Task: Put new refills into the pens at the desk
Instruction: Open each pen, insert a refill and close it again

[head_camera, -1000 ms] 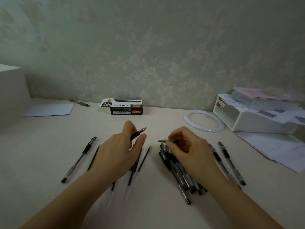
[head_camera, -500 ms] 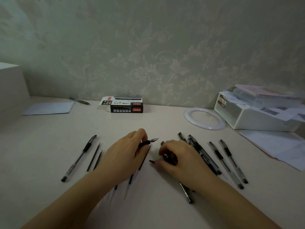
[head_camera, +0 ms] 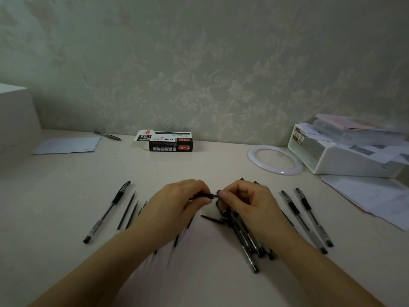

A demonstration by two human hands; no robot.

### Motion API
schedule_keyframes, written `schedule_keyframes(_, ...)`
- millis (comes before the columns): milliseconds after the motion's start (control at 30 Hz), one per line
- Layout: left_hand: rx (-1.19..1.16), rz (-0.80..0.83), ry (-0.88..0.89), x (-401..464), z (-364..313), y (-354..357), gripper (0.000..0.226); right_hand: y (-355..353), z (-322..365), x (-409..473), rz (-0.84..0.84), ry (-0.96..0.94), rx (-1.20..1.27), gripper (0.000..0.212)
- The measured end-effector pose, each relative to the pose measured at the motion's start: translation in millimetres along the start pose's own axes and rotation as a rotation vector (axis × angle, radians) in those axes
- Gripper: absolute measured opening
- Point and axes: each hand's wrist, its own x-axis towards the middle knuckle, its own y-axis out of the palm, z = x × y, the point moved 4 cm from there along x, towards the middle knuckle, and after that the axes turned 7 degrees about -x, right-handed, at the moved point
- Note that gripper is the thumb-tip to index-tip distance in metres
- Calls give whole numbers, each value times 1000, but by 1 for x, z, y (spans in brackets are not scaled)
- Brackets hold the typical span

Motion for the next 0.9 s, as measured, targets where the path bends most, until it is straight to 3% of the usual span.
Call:
schedule_keyframes(367, 8, 99, -45, -2, -1, -2, 20, -2, 1, -1, 62, -8, 12, 7)
schedule_keyframes(533, 72, 106, -16, -2, -7, -1, 20, -1, 5, -3, 125, -66, -99, 10)
schedule_keyframes(733, 112, 164, -77, -3, -6, 0, 27, -7, 9, -3, 55, -123, -111, 13)
schedule_keyframes(900, 81, 111, -70, -3, -7, -2, 25, -8, 7, -1, -2, -93, -67, 20)
